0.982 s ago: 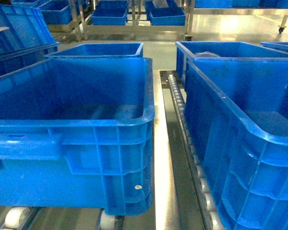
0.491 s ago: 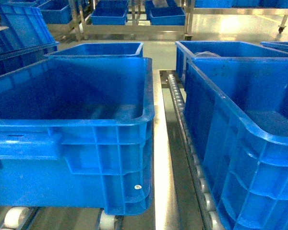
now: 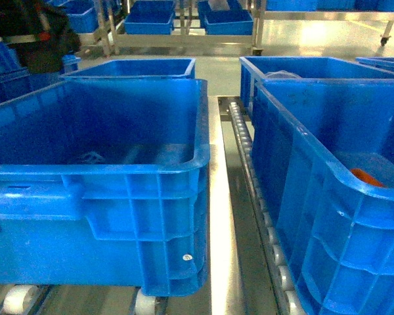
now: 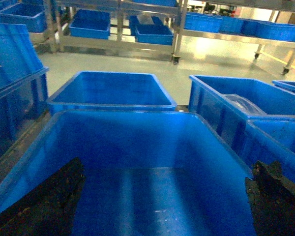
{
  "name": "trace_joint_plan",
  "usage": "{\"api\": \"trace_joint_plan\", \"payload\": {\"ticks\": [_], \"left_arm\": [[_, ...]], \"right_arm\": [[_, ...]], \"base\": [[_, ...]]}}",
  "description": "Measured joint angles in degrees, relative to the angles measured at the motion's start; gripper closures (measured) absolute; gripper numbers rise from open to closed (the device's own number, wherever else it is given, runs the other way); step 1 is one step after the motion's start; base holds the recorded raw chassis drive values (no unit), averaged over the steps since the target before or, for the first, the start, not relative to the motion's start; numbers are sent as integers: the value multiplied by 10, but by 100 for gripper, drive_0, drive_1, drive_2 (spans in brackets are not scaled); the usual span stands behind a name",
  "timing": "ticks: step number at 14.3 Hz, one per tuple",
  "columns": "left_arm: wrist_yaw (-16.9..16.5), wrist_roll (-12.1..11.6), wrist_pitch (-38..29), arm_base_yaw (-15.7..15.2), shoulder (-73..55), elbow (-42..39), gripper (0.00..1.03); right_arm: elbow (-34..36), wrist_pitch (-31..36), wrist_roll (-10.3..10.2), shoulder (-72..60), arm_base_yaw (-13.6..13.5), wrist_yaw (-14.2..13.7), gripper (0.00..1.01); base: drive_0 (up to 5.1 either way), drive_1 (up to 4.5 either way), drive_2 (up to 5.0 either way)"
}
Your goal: Sort blue parts and orange caps into right shelf containers
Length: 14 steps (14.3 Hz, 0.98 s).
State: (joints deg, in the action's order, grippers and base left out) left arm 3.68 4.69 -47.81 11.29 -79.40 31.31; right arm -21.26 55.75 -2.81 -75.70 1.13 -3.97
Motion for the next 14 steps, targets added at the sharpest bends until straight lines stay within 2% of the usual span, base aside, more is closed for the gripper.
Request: {"api": "trace_joint_plan", "payload": {"ticks": [1,3,4,5,6,7,10,11,12,13,14], "left_arm": [[5,-2,1,0,29,-28,5],[9,-3,2,1,28,-31,5],[45,-18,-13,1,28,-40,13],[60,-26,-16,-4,45,-62,22],[59,-33,-20,-12,70,-90,31],[54,-36,-21,-23,94,-116,42],[25,-37,-12,-51,179,-195,86],[18,-37,-3,-59,204,-210,99],[12,-37,9,-66,233,-228,101],[-19,-37,29,-89,267,-244,101],[-32,-38,45,-112,297,-257,101]], "right_arm": [[0,-2,1,-5,0,-3,4],[0,-6,5,-6,-2,3,4],[10,-13,13,8,-8,29,15],[31,-14,16,28,-10,38,24],[51,-16,19,49,-12,41,33],[70,-19,20,71,-11,40,44],[129,-51,24,160,-11,40,88],[142,-66,25,188,-11,40,100],[154,-84,26,217,-11,40,100],[177,-50,26,226,-11,40,100],[193,-87,26,245,-11,40,100]], "base": [[0,0,0],[0,0,0],[0,0,0],[0,0,0],[0,0,0],[0,0,0],[0,0,0],[0,0,0],[0,0,0],[0,0,0],[0,0,0]]}}
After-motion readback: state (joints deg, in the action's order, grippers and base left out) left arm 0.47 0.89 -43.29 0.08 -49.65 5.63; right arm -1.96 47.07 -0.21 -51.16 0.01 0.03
